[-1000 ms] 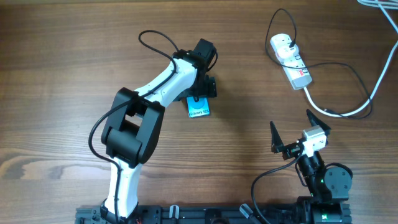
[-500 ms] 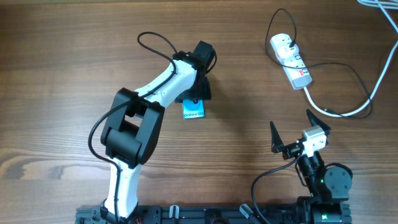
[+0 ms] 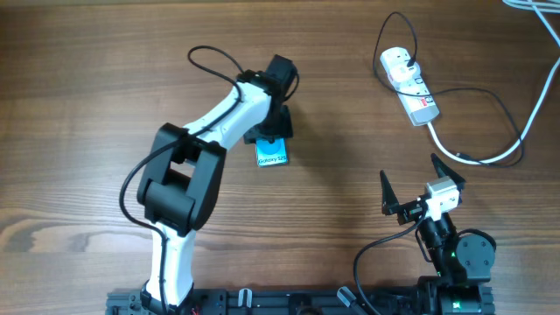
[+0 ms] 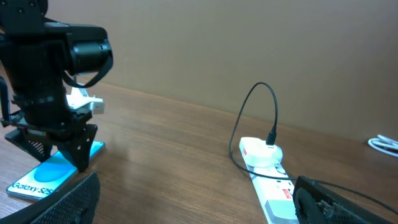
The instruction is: Plug charger to phone and switch on socket
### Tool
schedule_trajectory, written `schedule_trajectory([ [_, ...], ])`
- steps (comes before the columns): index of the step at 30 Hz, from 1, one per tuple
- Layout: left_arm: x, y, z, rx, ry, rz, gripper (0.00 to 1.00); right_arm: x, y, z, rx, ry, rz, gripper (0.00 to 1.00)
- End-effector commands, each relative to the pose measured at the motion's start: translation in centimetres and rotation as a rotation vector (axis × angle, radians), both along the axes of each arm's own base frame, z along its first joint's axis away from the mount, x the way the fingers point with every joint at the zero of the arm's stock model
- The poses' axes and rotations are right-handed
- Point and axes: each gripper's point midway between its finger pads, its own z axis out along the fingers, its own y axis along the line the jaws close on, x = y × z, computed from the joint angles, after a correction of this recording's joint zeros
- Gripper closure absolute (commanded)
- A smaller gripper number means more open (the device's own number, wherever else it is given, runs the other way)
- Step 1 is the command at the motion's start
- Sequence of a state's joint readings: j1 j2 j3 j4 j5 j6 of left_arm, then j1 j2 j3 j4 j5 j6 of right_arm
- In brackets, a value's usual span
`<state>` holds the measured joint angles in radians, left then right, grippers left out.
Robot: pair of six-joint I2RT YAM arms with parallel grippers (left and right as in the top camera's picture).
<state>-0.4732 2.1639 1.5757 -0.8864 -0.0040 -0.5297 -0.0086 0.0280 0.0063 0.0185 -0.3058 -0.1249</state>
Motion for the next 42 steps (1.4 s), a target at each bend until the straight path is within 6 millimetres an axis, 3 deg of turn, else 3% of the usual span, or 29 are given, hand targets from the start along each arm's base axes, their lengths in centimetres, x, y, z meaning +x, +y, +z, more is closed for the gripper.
schedule_trajectory([
  [1, 0.3, 0.4, 2.5, -0.147, 0.016, 0.048, 0.35, 0.0, -0.2, 0.1, -0.006, -0.008, -0.011, 0.00],
  [8, 0.5, -1.1, 7.7, -0.621, 0.116, 0.065, 0.33, 0.1, -0.4, 0.3, -0.008, -0.015, -0.022, 0.00],
  [12, 0.8, -1.4, 10.8, -0.875, 0.162, 0.065, 0.31, -0.6, 1.5, 0.8, 0.031, -0.023, 0.093, 0.00],
  [15, 1.1, -1.0, 11.8, -0.952, 0.166, 0.074, 0.32, -1.8, 3.6, 3.3, 0.079, -0.105, 0.235, 0.00],
  [18, 1.2, -1.0, 11.9, -0.954, 0.134, 0.025, 0.32, -2.2, 3.6, 5.7, 0.218, -0.083, 0.250, 0.00],
  [22, 1.1, -1.5, 11.9, -0.951, 0.111, -0.027, 0.32, -2.1, 3.9, 9.5, 0.261, -0.019, 0.266, 0.00],
  [26, 1.1, -2.2, 12.0, -0.953, 0.096, -0.060, 0.32, 0.9, 4.1, 13.5, 0.243, 0.257, 0.251, 0.00],
  [30, 1.1, -3.2, 12.1, -0.957, 0.077, -0.098, 0.32, 4.5, 4.0, 15.3, 0.183, 0.590, 0.229, 0.00],
  [32, 0.9, -3.6, 12.1, -0.957, 0.079, -0.106, 0.32, 6.7, 4.1, 16.4, 0.246, 0.674, 0.219, 0.00],
  [36, 0.6, -4.1, 12.3, -0.971, 0.087, -0.119, 0.32, 9.6, 5.1, 15.7, 0.438, 0.818, 0.222, 0.04],
  [39, 0.6, -4.1, 12.3, -0.971, 0.087, -0.119, 0.32, 10.8, 5.8, 12.5, 0.493, 0.955, 0.195, 0.24],
  [41, 0.6, -4.1, 12.3, -0.971, 0.087, -0.119, 0.32, 11.2, 7.3, 9.8, 0.463, 1.047, 0.199, 0.44],
  [42, 0.6, -4.1, 12.3, -0.971, 0.086, -0.120, 0.32, 11.2, 8.0, 8.6, 0.447, 1.090, 0.196, 0.48],
])
